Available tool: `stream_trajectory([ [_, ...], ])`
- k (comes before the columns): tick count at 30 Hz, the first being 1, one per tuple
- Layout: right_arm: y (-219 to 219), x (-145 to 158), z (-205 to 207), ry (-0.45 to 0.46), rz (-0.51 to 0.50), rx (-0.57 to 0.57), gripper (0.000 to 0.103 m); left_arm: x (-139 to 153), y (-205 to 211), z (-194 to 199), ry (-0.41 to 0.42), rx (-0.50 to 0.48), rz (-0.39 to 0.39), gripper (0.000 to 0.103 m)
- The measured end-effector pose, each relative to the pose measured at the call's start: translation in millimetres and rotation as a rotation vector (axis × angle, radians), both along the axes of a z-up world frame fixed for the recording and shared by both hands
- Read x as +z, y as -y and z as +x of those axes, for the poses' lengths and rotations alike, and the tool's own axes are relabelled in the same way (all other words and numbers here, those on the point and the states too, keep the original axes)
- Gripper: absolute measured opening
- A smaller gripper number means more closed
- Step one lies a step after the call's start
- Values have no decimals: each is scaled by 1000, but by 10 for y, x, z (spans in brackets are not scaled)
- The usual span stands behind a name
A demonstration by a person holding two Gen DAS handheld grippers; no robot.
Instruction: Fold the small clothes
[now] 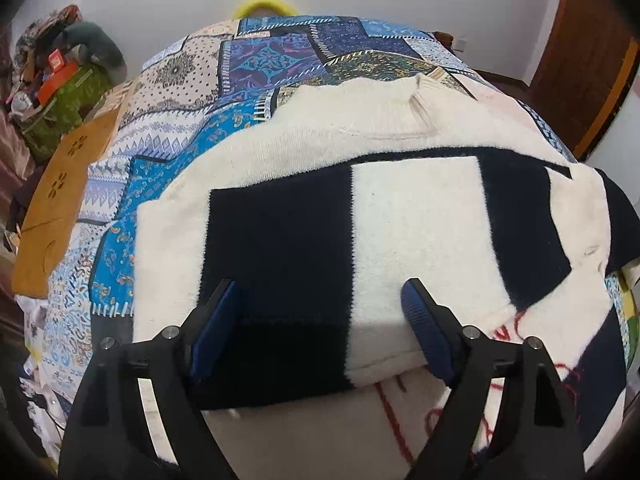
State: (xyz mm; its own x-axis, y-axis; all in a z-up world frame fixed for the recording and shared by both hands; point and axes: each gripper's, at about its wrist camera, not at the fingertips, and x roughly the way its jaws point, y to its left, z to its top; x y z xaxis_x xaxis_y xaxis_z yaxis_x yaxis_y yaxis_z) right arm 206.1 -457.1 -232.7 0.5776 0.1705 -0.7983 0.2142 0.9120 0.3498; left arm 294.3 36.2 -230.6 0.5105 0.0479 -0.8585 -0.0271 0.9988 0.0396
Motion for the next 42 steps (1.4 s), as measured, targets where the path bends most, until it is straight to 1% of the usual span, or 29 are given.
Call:
stream_trajectory([
  [2, -29, 189, 4, 48, -29, -3, 8, 27, 10, -43, 8, -12, 6, 83],
  [8, -268, 1033, -15, 237, -75, 58, 8, 153, -13, -197, 49, -23, 6, 83],
  [12, -670, 1560, 46, 353, -94, 154, 8, 254, -76, -322, 81, -22, -2, 83],
  [14, -891, 1704, 96, 385, -97, 203, 8, 316, -127, -404, 100, -20, -4, 83],
  [16, -1203, 1805, 163, 408, -95, 267, 8, 364, -180, -478, 114, -17, -12, 83],
  [18, -1514, 1831, 239, 417, -84, 328, 8, 415, -251, -564, 128, -12, -21, 83],
  [21, -2058, 1757, 360, 405, -58, 431, 8, 459, -343, -678, 135, -8, -34, 83],
  [25, -2633, 1574, 477, 345, -21, 576, 9, 472, -420, -766, 127, -7, -35, 83],
  [26, -2747, 1541, 498, 327, -16, 600, 14, 471, -428, -779, 125, -6, -35, 83],
  [27, -2855, 1487, 519, 305, -5, 640, 14, 465, -430, -790, 121, -7, -38, 83],
  [30, -2876, 1424, 492, 296, -11, 651, 20, 458, -401, -784, 116, -12, -49, 83],
  [32, -2825, 1410, 478, 300, -27, 642, 21, 463, -328, -742, 111, -23, -54, 83],
  [34, -2700, 1377, 464, 295, -54, 617, 22, 469, -218, -669, 102, -41, -61, 83],
  [36, -2588, 1350, 448, 290, -106, 585, 29, 482, -81, -590, 93, -68, -73, 83],
  [37, -2506, 1317, 423, 286, -133, 571, 32, 492, 32, -538, 88, -88, -79, 83],
  [39, -2289, 1235, 360, 273, -189, 539, 39, 496, 282, -443, 81, -131, -71, 83],
  [40, -2213, 1236, 340, 265, -212, 527, 40, 493, 370, -403, 79, -145, -63, 83],
  [42, -2055, 1152, 297, 241, -249, 510, 41, 462, 682, -280, 69, -199, -33, 83],
])
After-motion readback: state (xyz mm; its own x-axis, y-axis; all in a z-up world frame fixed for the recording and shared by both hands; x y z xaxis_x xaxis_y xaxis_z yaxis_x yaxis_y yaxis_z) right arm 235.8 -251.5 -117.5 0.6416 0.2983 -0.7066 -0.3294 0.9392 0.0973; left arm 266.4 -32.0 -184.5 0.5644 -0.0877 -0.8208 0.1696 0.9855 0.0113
